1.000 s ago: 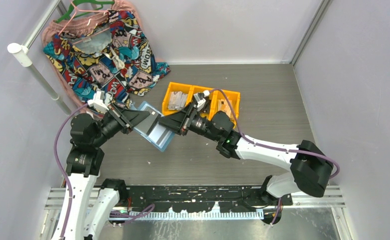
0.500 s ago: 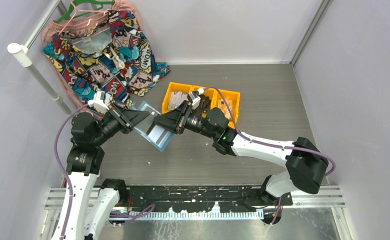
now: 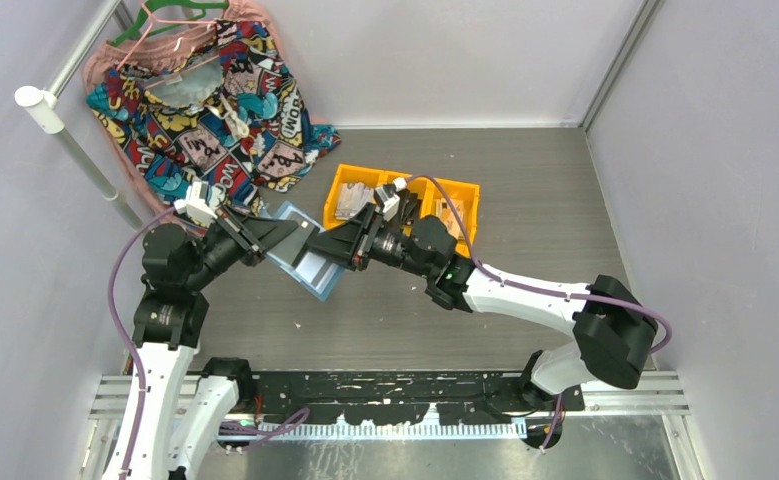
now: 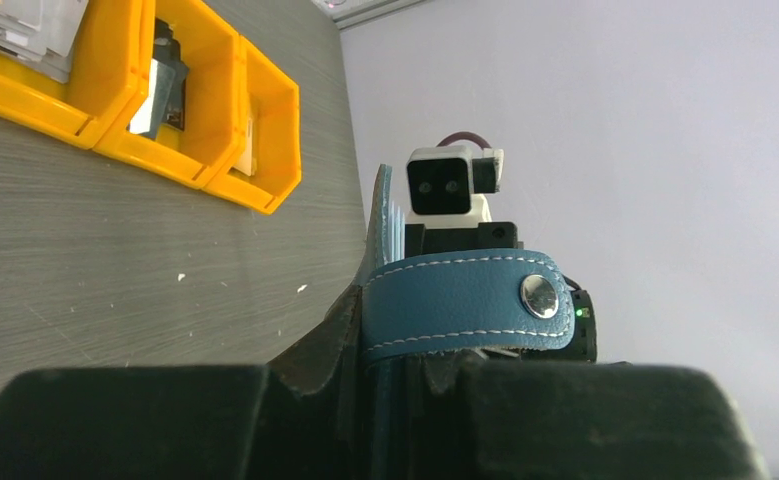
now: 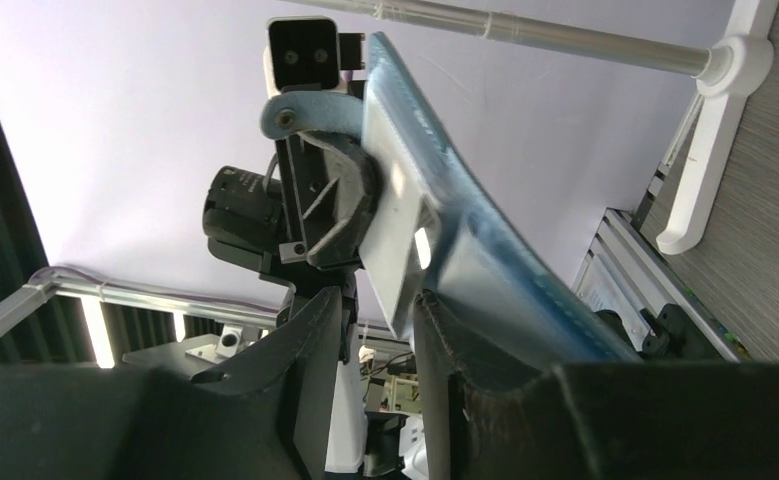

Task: Take the credit cards out of the card holder
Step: Remove the credit card from the card holder.

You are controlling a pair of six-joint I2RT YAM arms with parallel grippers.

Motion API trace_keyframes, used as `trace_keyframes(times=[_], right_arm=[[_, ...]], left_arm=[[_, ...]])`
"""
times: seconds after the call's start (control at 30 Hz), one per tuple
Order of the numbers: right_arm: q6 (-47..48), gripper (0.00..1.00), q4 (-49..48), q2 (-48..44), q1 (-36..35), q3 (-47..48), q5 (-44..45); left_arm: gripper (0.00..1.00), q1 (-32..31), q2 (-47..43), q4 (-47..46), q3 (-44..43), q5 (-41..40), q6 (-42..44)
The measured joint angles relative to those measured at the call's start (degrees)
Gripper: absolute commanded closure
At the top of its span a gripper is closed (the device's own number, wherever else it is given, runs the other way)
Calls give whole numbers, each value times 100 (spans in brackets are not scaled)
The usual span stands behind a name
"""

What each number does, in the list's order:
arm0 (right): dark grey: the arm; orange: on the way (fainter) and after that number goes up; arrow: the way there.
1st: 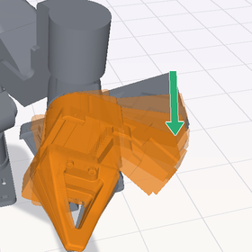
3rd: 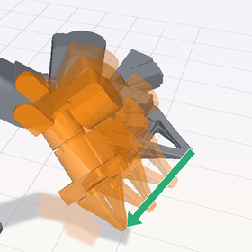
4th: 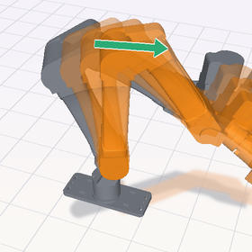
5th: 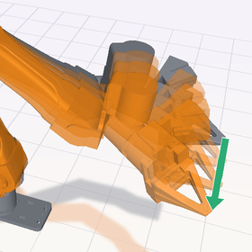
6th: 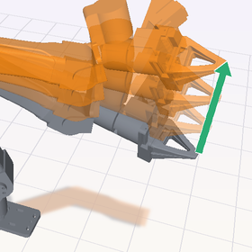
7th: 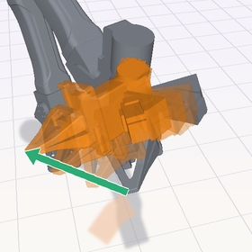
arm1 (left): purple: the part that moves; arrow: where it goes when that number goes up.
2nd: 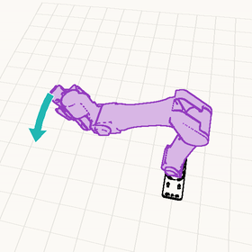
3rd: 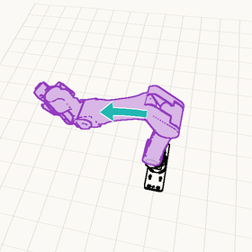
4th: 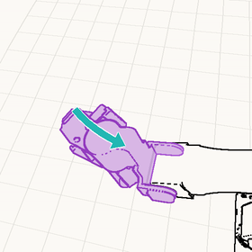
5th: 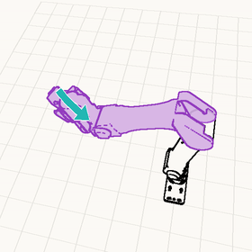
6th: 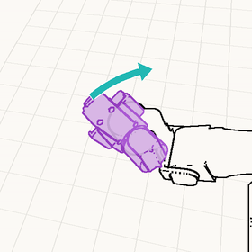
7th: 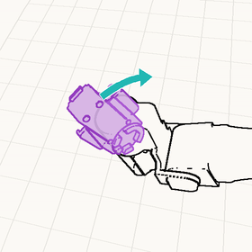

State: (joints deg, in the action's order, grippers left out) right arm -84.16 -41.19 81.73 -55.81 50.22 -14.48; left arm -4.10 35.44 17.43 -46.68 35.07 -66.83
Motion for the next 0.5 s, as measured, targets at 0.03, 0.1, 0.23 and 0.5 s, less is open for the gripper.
trace_keyframes(times=[0.03,0.1,0.23,0.5], right_arm=[[2,61,20,-2,0,-2,-15],[4,61,87,-2,0,-15,-15],[9,61,129,-44,0,-52,-17],[-7,62,109,17,0,15,-52]], left_arm=[[96,2,0,-7,0,-17,-2],[96,4,-2,-52,-2,-13,-4],[96,4,-4,-81,-2,-13,-2],[96,7,-17,-107,-2,-7,-24]])
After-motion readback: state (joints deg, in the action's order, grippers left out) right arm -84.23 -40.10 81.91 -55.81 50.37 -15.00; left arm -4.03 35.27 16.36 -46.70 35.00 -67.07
